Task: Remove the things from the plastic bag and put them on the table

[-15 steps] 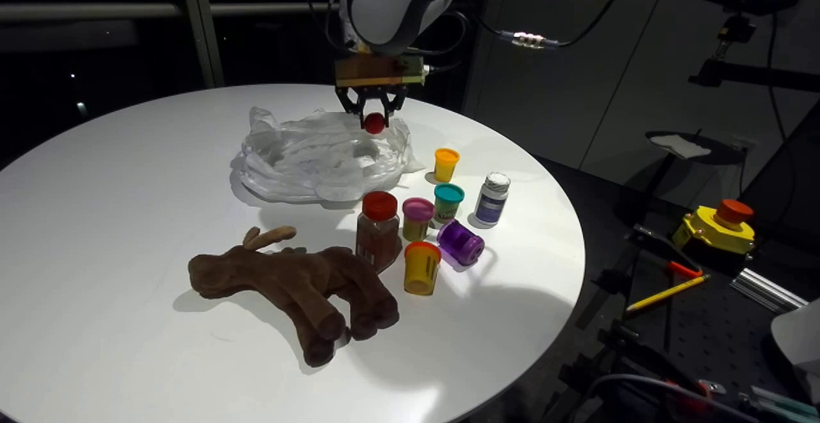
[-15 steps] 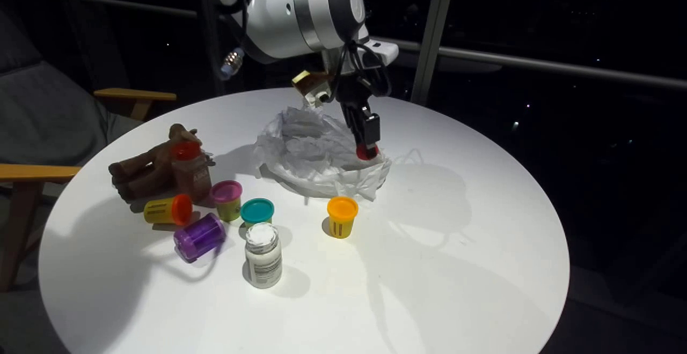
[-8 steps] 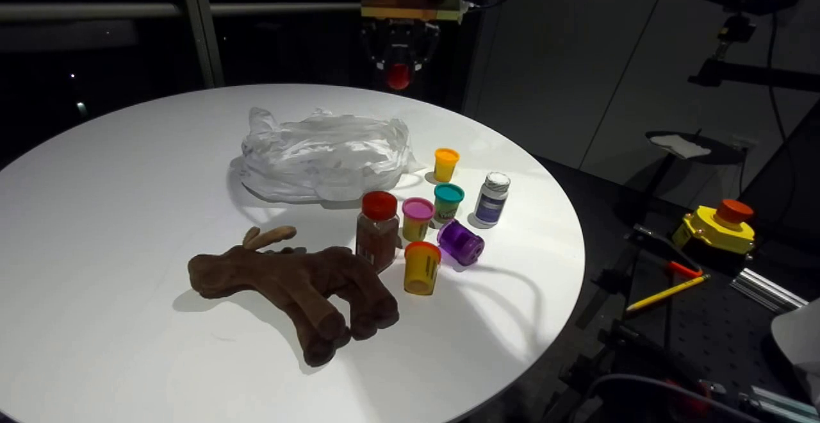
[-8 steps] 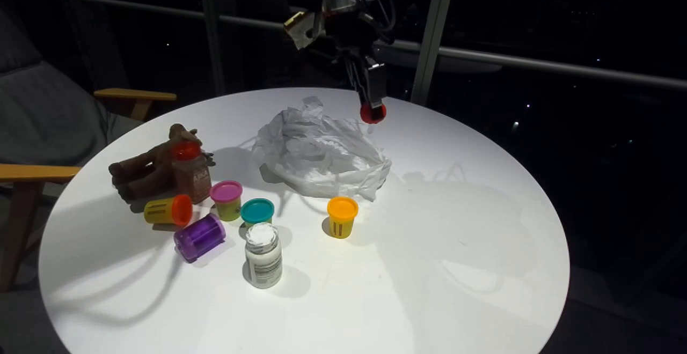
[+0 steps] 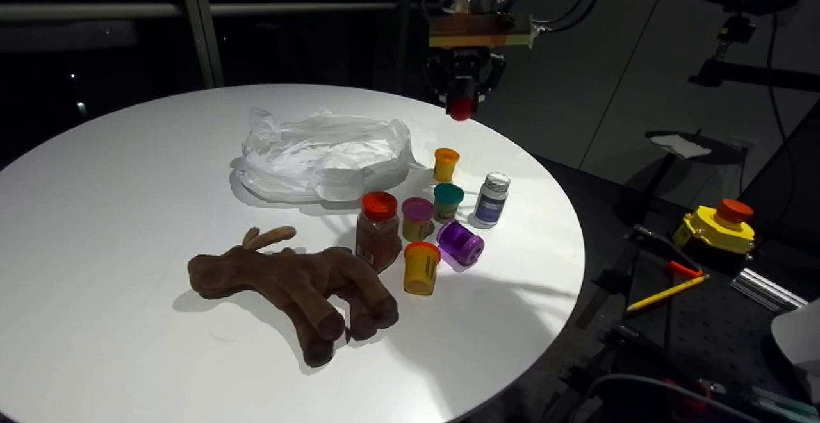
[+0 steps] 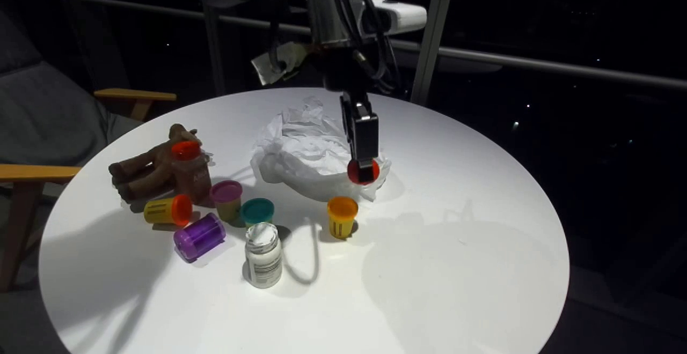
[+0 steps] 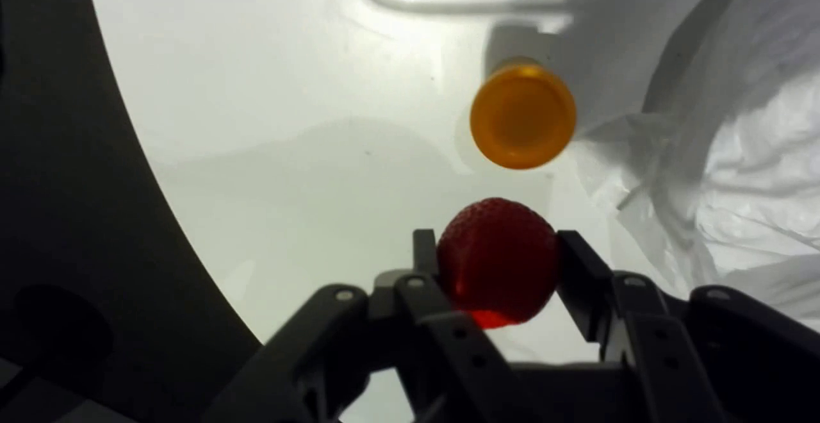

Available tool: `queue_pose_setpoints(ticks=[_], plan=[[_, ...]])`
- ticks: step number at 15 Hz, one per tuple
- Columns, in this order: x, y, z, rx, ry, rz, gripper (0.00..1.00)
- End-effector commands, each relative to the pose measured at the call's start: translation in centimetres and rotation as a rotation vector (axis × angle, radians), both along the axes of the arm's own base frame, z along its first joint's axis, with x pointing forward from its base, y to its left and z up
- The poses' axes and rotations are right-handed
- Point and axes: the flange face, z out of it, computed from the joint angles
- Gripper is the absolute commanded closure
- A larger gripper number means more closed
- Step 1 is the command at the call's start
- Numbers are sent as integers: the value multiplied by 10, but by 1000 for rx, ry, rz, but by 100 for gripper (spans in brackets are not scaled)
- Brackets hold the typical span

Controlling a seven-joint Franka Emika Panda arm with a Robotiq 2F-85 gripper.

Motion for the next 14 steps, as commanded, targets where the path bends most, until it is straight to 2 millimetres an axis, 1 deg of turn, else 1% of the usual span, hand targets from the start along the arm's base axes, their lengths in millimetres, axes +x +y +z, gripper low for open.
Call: queue_pose_setpoints(ticks=[1, 3, 6, 9, 12, 14], plan=[[-21, -10, -38, 44, 26, -43, 81], [-26, -14, -58, 55, 40, -54, 81], [-26, -22, -77, 57, 58, -71, 81], [-30, -25, -95, 57, 86, -99, 81], [-33, -30, -112, 49, 114, -117, 81], [-36, -33, -116, 44, 118, -128, 81]])
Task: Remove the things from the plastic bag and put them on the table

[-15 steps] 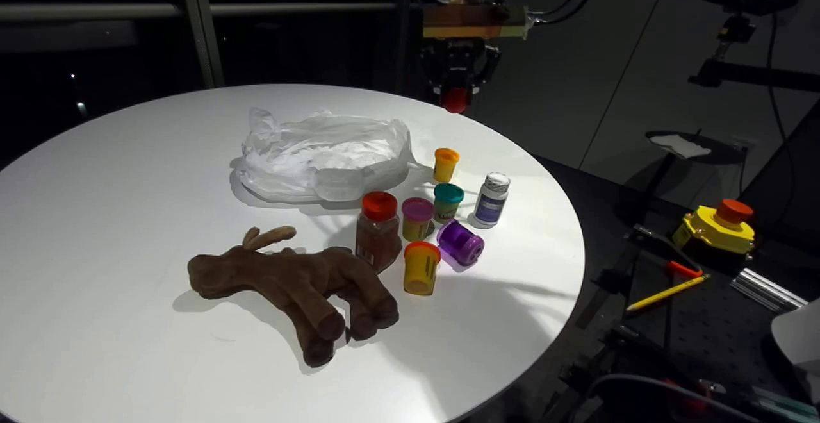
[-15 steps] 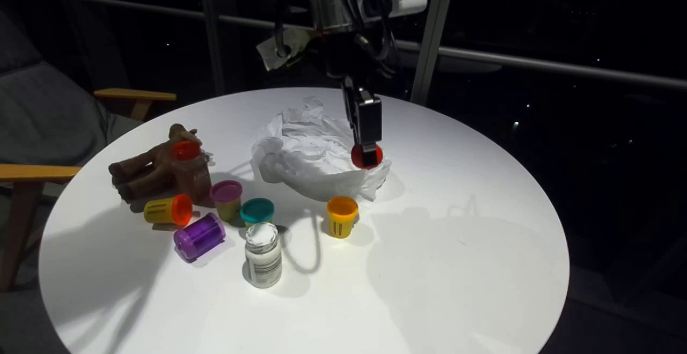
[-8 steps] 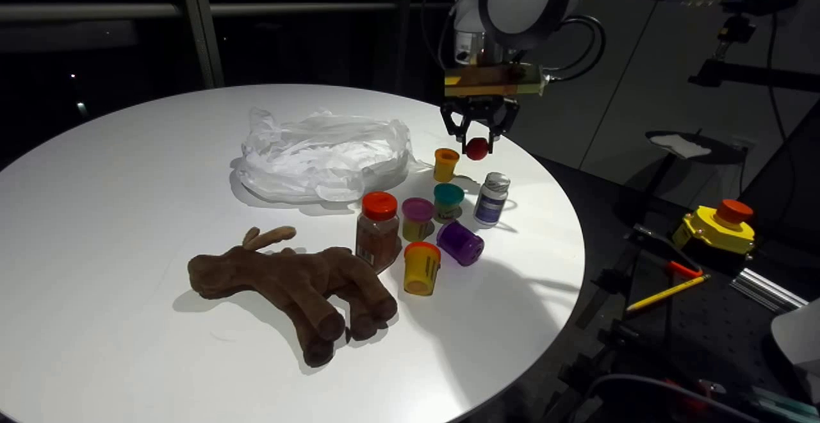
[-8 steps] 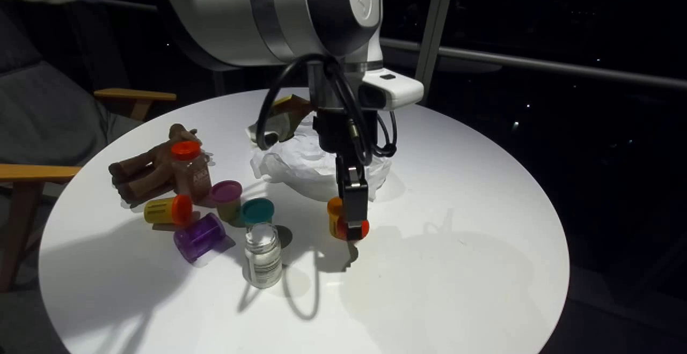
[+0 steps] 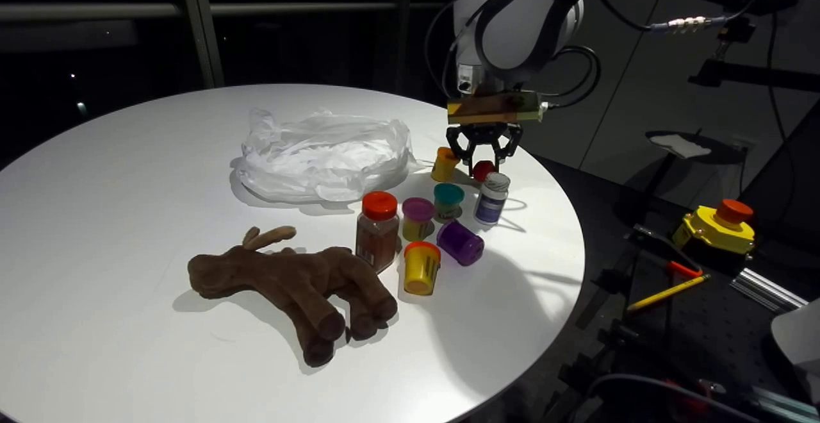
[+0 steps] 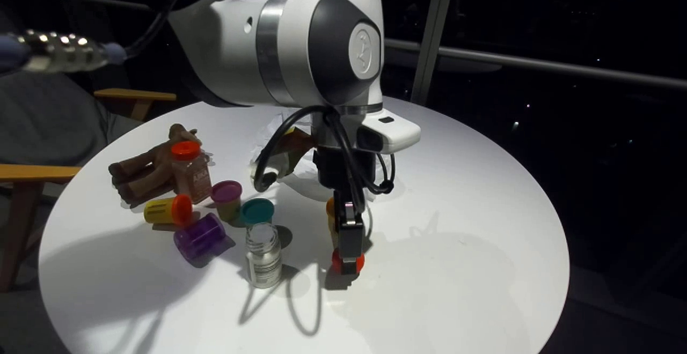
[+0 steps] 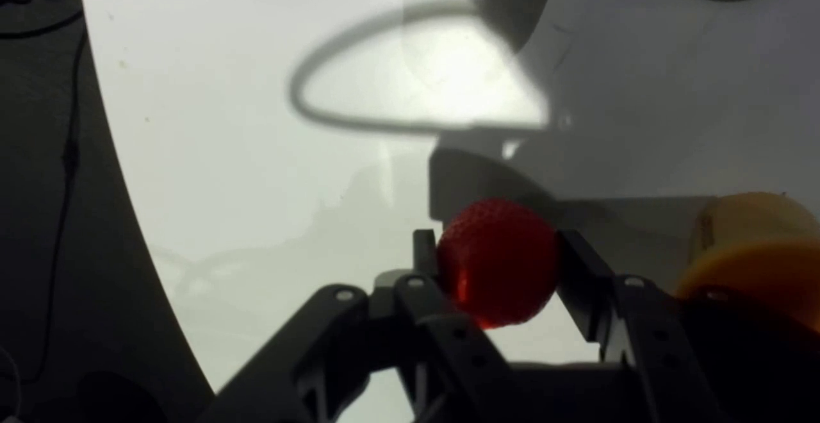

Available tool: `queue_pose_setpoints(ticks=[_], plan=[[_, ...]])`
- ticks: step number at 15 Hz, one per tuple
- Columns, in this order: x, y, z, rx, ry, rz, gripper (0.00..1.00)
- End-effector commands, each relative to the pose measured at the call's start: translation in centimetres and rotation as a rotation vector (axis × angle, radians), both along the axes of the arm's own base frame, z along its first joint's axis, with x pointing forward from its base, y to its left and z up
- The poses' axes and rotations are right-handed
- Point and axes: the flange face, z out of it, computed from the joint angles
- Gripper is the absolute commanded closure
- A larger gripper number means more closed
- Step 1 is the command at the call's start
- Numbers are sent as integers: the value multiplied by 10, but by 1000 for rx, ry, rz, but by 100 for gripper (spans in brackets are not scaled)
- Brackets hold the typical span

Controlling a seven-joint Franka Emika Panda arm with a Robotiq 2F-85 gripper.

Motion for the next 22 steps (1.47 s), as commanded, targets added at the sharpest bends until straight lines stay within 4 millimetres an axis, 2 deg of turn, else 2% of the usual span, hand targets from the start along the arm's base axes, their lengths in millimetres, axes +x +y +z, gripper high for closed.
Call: queue_pose_setpoints(ticks=[1, 2, 3, 6, 7, 12, 17, 20, 22], plan=[[3, -7, -5, -3, -13, -38, 77], [2, -9, -3, -9, -16, -41, 31], [1, -11, 2, -17, -28, -48, 31], [-2, -10, 24, -33, -86, -57, 6], [1, -7, 34, -44, -109, -49, 1], [19, 13, 86, -63, -201, -1, 0], [33, 38, 159, -11, -211, 136, 0], [46, 75, 208, 71, -204, 317, 0], [57, 107, 242, 92, -196, 433, 0]])
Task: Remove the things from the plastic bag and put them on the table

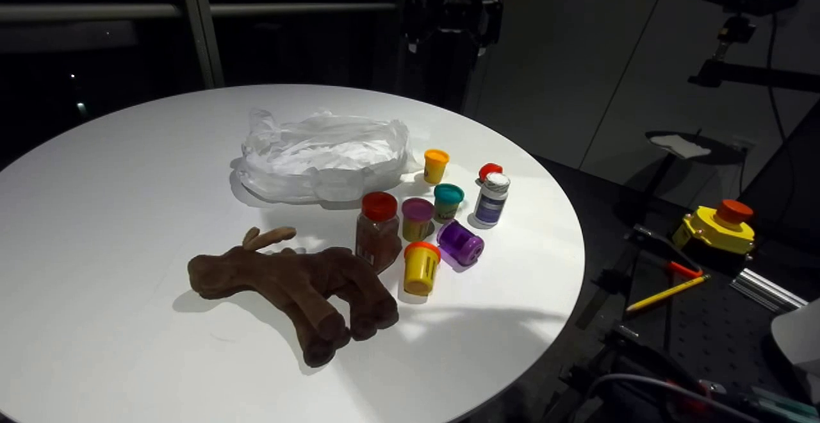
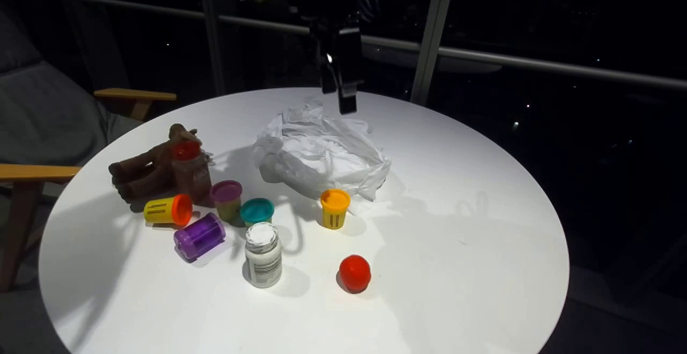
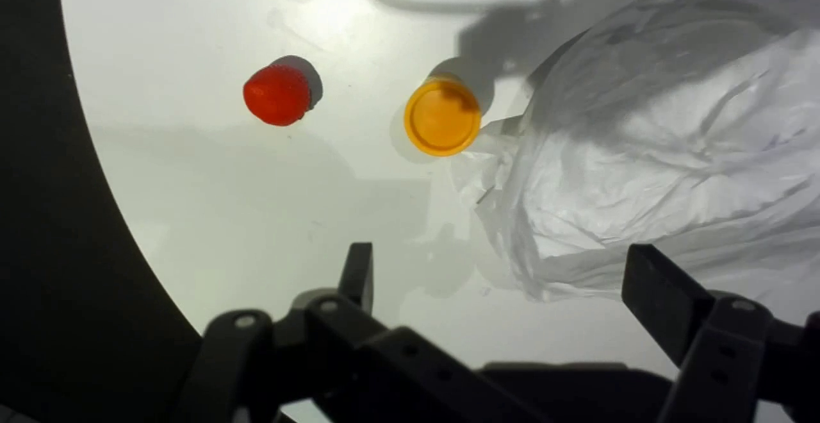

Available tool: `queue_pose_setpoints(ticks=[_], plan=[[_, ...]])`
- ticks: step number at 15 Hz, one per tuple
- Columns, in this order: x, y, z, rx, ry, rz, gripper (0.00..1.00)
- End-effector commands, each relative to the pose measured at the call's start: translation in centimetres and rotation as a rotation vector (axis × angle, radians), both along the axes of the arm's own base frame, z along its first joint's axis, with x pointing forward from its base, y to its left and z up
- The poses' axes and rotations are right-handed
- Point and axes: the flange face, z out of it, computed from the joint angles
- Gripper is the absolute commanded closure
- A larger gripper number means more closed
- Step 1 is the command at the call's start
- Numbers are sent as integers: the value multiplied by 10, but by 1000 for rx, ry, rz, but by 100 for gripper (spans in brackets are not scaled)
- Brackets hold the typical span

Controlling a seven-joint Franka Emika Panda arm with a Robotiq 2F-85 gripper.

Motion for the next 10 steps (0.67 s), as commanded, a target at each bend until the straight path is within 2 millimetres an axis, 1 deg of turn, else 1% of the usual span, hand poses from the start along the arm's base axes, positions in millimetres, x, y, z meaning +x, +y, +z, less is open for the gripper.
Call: queue_pose_setpoints(ticks=[1, 3, 4, 5, 6, 7, 10], plan=[[14, 50, 65, 19, 10, 207, 0], [18, 86, 89, 6, 24, 323, 0], [19, 105, 95, 4, 30, 380, 0], [15, 82, 77, -1, 18, 289, 0], [15, 93, 83, 0, 16, 307, 0], [14, 96, 80, 0, 19, 308, 0], [15, 84, 71, 0, 36, 289, 0]])
